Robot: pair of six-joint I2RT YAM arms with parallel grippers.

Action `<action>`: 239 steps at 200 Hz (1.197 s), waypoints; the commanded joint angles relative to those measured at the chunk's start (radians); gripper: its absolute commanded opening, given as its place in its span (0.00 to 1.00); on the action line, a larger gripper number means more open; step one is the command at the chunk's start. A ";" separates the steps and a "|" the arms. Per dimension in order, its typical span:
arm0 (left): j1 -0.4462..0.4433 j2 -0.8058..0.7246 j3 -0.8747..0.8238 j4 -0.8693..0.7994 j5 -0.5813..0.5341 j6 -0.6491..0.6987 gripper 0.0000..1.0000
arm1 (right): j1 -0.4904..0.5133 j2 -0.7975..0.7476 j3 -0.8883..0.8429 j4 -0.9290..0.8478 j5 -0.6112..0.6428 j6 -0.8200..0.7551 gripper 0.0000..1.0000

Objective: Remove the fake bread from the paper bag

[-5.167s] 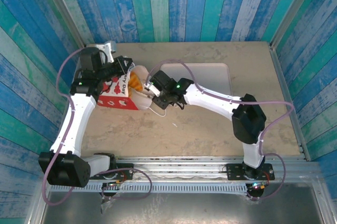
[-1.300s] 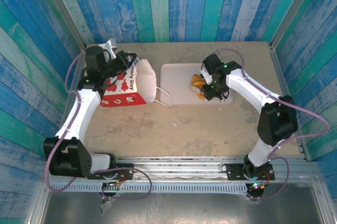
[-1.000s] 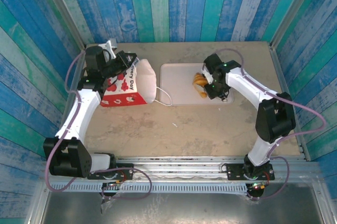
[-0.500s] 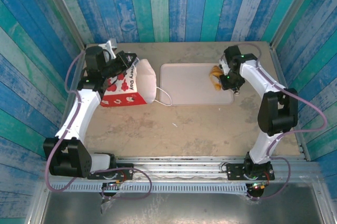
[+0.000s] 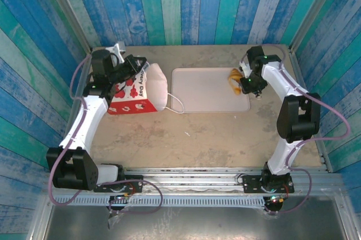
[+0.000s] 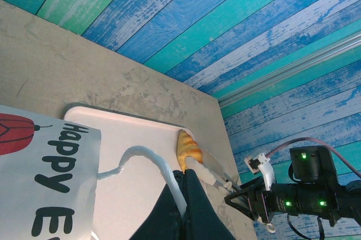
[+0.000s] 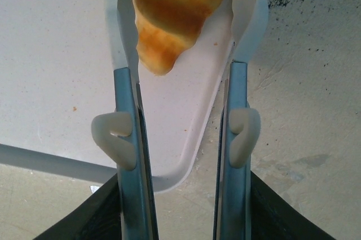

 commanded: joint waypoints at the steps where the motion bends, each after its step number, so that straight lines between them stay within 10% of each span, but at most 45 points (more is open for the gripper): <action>1: -0.004 -0.020 -0.006 0.022 0.012 0.016 0.01 | -0.004 0.021 0.032 -0.029 0.021 -0.027 0.49; 239: -0.004 -0.019 0.010 0.017 0.024 0.012 0.02 | -0.017 -0.013 0.018 -0.030 0.061 -0.066 0.53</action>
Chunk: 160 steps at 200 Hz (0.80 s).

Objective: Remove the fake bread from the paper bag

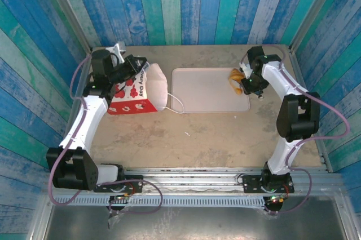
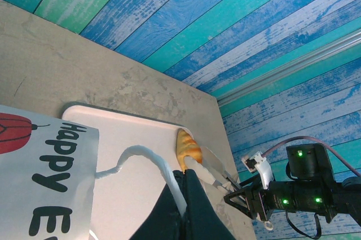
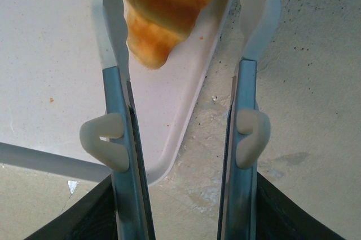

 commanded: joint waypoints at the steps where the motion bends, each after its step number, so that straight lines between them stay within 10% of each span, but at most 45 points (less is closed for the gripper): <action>1: -0.004 -0.019 0.010 0.016 0.017 0.012 0.02 | -0.009 -0.024 0.012 -0.021 0.019 -0.010 0.53; 160: -0.004 -0.027 0.008 0.003 0.011 0.019 0.02 | -0.012 -0.132 -0.043 0.006 -0.034 0.019 0.56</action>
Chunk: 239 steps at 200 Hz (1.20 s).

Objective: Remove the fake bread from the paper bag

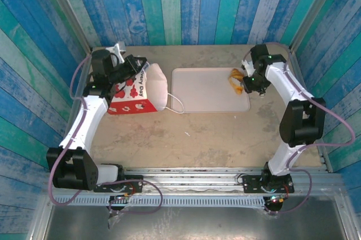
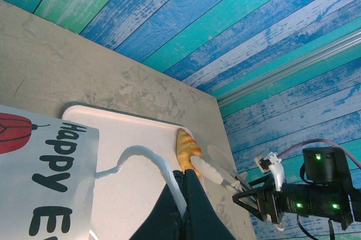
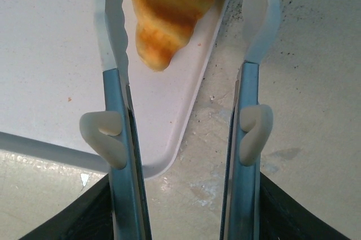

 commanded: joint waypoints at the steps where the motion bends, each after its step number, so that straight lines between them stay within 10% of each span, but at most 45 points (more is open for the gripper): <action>1: -0.004 -0.027 0.008 0.003 0.011 0.020 0.02 | -0.006 -0.050 -0.021 0.001 -0.009 0.012 0.56; 92: -0.004 -0.072 0.001 -0.023 -0.004 0.053 0.02 | -0.009 -0.253 -0.112 0.116 -0.145 0.068 0.52; 179: -0.004 -0.131 -0.010 -0.092 -0.088 0.146 0.01 | -0.006 -0.374 -0.205 0.225 -0.611 0.096 0.52; 239: -0.004 -0.128 0.062 -0.256 -0.180 0.244 0.00 | 0.150 -0.391 -0.248 0.271 -0.720 0.066 0.51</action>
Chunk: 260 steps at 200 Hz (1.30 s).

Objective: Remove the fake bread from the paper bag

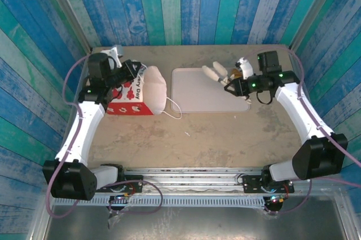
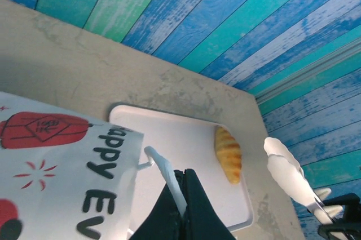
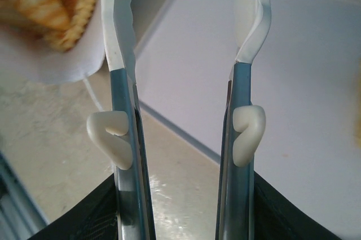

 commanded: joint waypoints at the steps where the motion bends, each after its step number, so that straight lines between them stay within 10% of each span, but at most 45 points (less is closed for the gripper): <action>1: -0.004 -0.039 0.053 -0.072 -0.049 0.073 0.00 | 0.075 -0.029 -0.002 0.040 -0.082 -0.021 0.51; 130: -0.004 -0.151 0.030 -0.204 -0.185 0.285 0.00 | 0.638 0.201 0.123 0.110 0.242 -0.031 0.49; 260: -0.004 -0.237 -0.019 -0.214 -0.182 0.404 0.01 | 0.834 0.433 0.311 0.127 0.512 0.055 0.51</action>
